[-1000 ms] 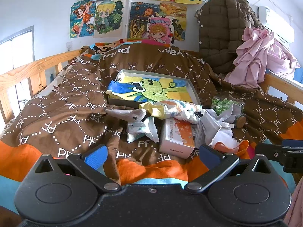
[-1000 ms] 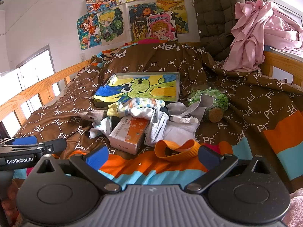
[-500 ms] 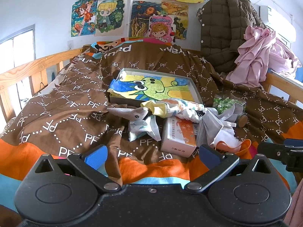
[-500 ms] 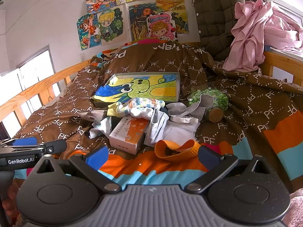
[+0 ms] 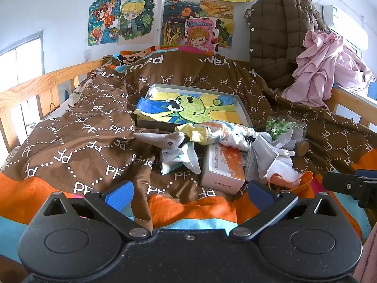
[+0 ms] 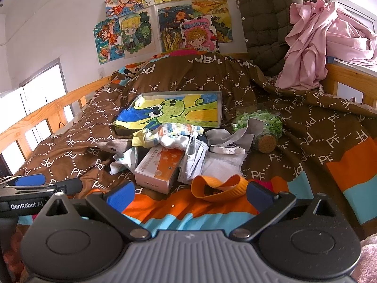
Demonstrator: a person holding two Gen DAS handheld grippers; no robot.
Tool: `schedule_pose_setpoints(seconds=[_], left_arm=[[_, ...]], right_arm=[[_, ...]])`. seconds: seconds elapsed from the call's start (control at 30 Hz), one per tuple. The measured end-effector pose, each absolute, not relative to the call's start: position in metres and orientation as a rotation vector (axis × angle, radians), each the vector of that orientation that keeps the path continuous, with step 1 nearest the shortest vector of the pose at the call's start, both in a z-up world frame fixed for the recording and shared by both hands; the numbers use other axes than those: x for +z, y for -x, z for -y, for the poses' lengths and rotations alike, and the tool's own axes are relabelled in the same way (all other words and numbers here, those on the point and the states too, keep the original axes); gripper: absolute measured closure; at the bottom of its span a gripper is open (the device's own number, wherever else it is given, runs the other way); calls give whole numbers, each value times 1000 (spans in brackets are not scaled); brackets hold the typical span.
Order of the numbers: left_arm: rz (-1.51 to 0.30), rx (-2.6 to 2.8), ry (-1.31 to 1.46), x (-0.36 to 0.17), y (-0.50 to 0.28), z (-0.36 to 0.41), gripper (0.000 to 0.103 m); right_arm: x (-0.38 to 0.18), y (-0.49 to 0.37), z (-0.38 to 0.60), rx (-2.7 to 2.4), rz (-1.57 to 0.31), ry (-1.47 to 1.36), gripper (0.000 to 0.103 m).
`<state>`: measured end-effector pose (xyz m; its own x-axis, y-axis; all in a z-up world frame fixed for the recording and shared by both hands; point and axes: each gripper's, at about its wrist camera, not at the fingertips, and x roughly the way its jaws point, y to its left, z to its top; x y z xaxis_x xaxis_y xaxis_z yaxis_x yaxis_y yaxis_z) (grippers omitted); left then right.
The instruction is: Organize soft objects
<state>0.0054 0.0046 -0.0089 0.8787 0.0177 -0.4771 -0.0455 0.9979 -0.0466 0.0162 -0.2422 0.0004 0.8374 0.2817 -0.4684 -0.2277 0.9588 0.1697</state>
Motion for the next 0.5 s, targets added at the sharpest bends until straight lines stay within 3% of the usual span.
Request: schedule_pose_setpoints(seconds=[0.5], left_arm=[[-540,-39,58,-9,-28,-4,1]], right_arm=[[-3,-45,278,248,-583,-248,0]])
